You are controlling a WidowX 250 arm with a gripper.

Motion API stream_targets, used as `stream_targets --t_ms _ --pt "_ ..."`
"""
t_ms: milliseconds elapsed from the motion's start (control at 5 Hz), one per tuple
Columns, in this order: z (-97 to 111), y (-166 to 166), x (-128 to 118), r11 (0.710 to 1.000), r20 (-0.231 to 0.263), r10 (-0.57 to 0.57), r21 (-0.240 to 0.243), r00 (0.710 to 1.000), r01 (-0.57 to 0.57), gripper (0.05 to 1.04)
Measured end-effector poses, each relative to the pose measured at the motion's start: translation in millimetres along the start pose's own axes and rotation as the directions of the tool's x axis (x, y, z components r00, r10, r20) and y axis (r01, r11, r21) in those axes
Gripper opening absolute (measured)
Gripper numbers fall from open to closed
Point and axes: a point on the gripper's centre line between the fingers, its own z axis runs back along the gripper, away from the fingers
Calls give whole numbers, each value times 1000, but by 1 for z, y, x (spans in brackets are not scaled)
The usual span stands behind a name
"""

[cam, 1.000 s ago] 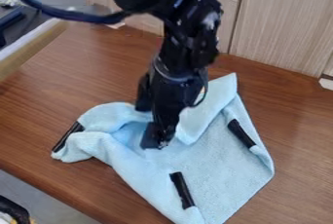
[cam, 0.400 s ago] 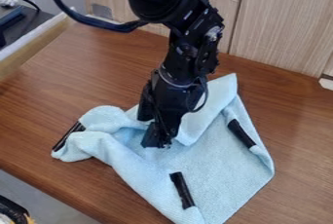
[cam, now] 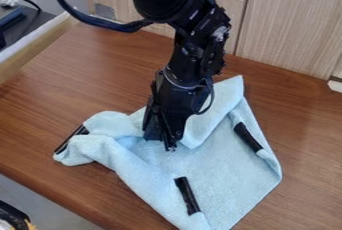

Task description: Unfold cloth from center to top left

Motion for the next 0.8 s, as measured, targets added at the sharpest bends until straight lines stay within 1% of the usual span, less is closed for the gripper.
stream_targets --t_ms 200,400,600,800 --pt "3 1 -1 999 1 0 -36 1000 0 62" --pt "8 9 -9 996 20 36 -78 999 -35 56" --pt "24 31 -18 992 43 93 -85 995 -89 55" --pt "37 62 -30 973 75 207 -120 975 -197 55"
